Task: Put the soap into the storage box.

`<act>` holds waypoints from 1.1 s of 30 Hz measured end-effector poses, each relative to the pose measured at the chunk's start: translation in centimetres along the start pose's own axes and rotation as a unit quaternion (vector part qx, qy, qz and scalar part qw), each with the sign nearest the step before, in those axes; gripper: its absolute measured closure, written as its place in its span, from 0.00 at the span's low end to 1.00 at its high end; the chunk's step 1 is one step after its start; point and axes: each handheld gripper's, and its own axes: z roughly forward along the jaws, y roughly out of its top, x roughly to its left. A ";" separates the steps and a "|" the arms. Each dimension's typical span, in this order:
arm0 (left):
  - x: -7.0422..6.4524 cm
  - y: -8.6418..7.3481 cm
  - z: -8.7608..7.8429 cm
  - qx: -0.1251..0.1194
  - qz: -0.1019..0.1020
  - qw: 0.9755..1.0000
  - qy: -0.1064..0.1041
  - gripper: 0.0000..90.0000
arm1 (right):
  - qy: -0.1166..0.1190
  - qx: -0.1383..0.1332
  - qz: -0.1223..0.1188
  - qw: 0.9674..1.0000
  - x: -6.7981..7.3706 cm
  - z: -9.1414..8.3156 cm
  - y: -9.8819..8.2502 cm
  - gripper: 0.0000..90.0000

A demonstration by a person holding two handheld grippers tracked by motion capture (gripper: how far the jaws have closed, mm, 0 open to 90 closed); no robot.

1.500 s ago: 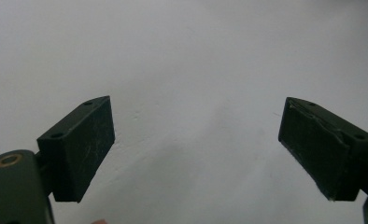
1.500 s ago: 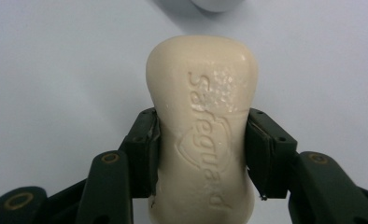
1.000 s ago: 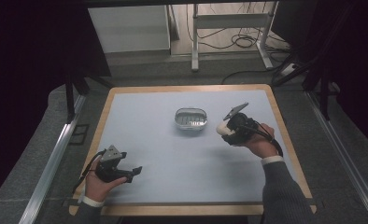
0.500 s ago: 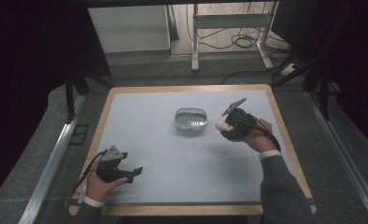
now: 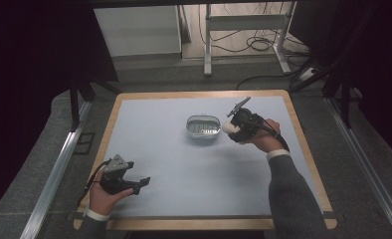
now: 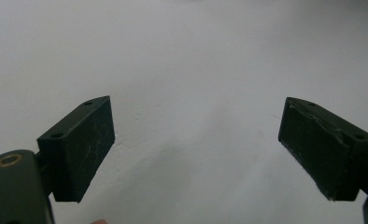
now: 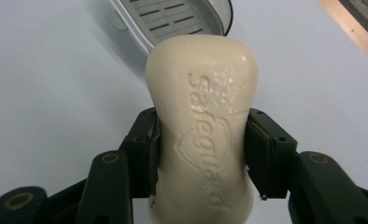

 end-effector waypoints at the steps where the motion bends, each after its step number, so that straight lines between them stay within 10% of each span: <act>1: 0.0 0.0 0.0 0.000 0.000 1.000 0.000 0.12 | 0.000 0.000 0.000 1.000 0.0 0.0 0.0 0.55; 33: 0.0 0.0 0.0 0.000 0.001 1.000 -0.002 0.12 | 0.016 -0.003 -0.017 1.000 -0.6 2.5 3.8 0.55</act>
